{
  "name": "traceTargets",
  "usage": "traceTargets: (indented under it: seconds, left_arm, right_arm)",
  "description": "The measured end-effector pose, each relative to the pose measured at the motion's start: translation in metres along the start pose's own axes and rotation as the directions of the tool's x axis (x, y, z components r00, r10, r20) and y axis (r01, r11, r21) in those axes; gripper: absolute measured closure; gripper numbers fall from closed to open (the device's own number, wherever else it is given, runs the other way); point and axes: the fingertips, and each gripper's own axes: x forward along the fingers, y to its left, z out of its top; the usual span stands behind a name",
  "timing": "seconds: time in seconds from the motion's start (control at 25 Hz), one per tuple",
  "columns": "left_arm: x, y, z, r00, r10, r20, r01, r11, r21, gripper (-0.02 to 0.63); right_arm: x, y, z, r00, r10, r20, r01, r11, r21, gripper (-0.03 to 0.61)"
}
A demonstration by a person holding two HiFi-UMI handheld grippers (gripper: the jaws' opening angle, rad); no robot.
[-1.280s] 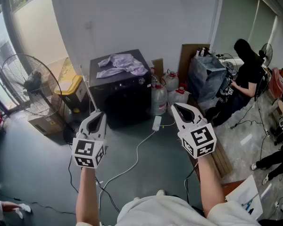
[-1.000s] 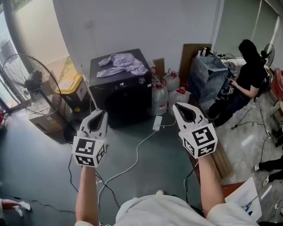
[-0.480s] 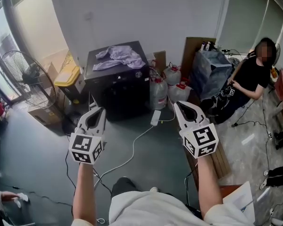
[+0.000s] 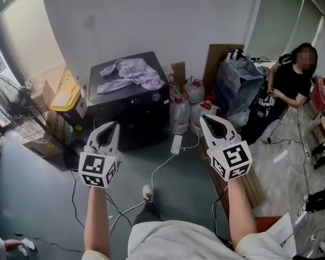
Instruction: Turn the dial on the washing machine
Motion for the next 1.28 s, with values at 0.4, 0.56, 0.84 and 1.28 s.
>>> traceTargets:
  seconds: [0.4,0.56,0.84,1.28]
  left_arm:
    - [0.121,0.110,-0.011,0.995,-0.094,-0.011,0.094,0.996,0.003,0.600]
    - [0.159,0.137,-0.029,0.992,-0.124,-0.027,0.123,0.992,-0.017,0.600]
    - [0.204,0.157,-0.067,0.984,-0.161,-0.082,0.156,0.986,-0.063,0.600]
    - [0.231,0.166,-0.121,0.973,-0.087,-0.214,0.058,0.989,-0.139,0.600]
  right_arm:
    - [0.147,-0.022,0.005,0.998,-0.050,-0.043,0.052,0.998,0.046,0.565]
    - [0.185,-0.032,-0.006,0.994,-0.090,-0.063,0.094,0.994,0.062,0.565]
    - [0.236,-0.047,-0.034,0.991,-0.099,-0.093,0.111,0.985,0.131,0.565]
    - [0.325,-0.053,-0.120,0.974,0.085,-0.209,-0.042,0.979,0.201,0.442]
